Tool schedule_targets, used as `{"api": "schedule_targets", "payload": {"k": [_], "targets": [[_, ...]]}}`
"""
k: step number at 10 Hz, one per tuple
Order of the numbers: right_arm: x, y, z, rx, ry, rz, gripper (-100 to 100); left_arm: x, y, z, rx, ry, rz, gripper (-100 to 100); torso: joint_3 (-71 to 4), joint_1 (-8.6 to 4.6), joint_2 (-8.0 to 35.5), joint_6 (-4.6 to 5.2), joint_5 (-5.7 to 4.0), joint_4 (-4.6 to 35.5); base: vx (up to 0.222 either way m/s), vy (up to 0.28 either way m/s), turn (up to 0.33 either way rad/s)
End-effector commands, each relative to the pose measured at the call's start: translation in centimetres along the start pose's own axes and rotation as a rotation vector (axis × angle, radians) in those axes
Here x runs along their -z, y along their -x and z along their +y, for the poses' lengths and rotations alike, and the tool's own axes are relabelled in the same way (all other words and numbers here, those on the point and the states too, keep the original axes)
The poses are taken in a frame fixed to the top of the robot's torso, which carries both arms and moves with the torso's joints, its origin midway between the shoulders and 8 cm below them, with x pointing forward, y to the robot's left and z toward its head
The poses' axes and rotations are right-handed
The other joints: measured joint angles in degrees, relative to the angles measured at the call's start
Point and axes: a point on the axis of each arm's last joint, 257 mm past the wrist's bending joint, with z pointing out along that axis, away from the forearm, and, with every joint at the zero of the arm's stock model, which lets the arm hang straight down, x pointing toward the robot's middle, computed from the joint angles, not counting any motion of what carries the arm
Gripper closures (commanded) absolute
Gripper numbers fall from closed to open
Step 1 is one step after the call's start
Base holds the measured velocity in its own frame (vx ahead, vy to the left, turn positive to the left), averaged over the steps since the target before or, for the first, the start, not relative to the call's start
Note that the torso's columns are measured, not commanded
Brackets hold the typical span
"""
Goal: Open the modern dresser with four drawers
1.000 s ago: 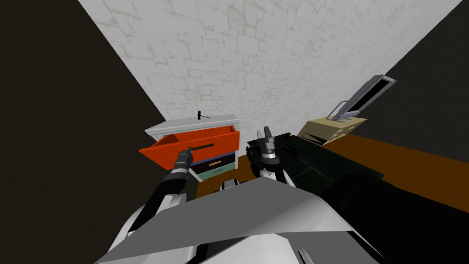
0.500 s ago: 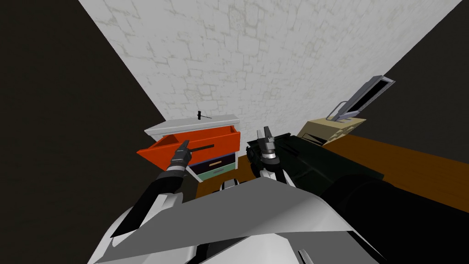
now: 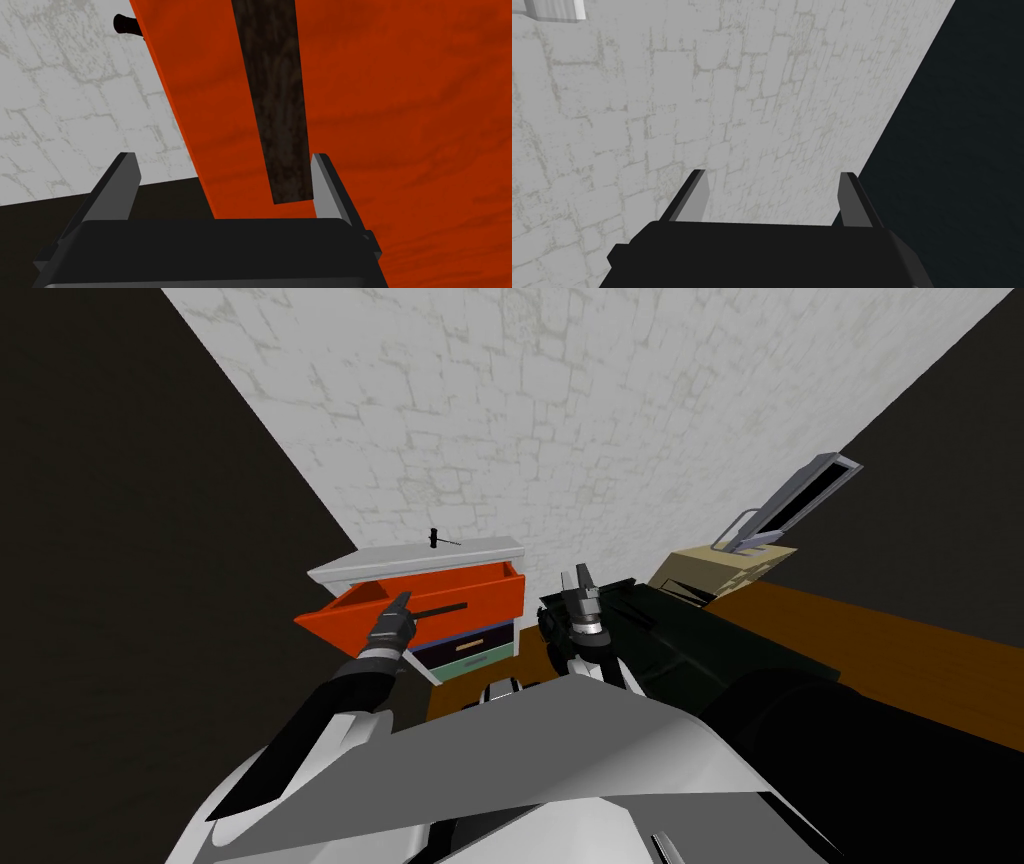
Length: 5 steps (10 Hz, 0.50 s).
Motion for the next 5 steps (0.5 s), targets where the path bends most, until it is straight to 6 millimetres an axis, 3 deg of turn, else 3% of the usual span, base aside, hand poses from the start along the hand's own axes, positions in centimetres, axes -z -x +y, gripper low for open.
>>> {"api": "schedule_targets", "payload": {"k": [1, 5], "targets": [[0.00, 0.00, 0.00, 0.000, 0.000, 0.000, 0, 0.00, -0.02, 0.20, 0.000, 0.005, 0.000, 0, -0.06, 0.04, -0.11, 0.02, 0.04, -0.08, 0.000, 0.000, 0.000], [0.00, 0.00, 0.00, 0.000, 0.000, 0.000, 0, 0.00, -0.05, 0.60, 0.000, 0.015, 0.001, 0, -0.19, 0.11, -0.34, 0.04, 0.11, -0.23, 0.000, 0.000, 0.000]]}}
